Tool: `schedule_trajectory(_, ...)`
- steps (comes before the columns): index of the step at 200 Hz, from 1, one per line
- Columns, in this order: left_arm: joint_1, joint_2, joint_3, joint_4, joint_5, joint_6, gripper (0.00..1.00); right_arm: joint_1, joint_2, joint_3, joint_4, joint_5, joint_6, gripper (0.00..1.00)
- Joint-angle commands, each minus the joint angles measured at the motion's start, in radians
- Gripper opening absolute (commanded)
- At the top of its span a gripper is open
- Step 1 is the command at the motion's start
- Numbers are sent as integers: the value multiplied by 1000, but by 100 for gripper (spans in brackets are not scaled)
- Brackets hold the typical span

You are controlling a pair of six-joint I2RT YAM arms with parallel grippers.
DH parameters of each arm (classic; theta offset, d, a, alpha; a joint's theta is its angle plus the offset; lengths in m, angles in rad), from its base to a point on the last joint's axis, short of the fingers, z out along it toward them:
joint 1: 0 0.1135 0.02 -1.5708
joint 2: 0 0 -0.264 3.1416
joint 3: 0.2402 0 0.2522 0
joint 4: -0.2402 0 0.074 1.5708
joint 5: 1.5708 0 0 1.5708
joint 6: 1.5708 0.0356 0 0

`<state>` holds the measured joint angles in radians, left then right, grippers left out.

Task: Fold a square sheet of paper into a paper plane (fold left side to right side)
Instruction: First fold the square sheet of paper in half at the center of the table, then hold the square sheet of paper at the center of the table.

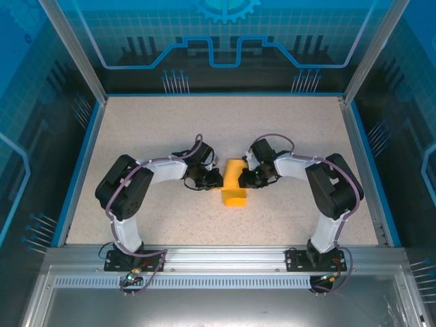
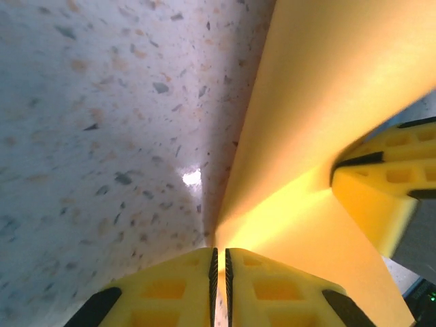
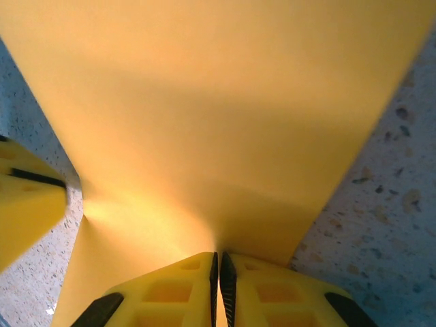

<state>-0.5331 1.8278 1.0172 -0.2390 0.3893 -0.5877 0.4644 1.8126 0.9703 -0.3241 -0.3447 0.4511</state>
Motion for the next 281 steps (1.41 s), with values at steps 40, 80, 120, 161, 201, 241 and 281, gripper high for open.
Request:
schedule_trajectory(40, -44, -7, 39, 105, 96, -13, 15, 14, 46, -27, -79, 65, -16, 15)
schedule_trajectory(80, -74, 110, 96, 106, 73, -23, 15, 14, 40, -28, -75, 55, -17, 15)
schedule_trajectory(120, -82, 128, 72, 81, 39, -19, 15, 11, 3, -33, -46, 12, -22, 15)
schedule_trajectory(161, -84, 125, 22, 79, 16, -27, 15, -43, -85, -18, 27, -118, -35, 15)
schedule_trajectory(201, -90, 127, 8, 88, 4, -34, 15, -76, -50, 52, 68, -163, -31, 15)
schedule_trajectory(241, -90, 126, 12, 81, 0, -29, 15, -69, 81, 139, 83, -177, -3, 14)
schedule_trajectory(281, -92, 113, -3, 78, 0, -23, 15, -54, 168, 196, 0, -102, -4, 14)
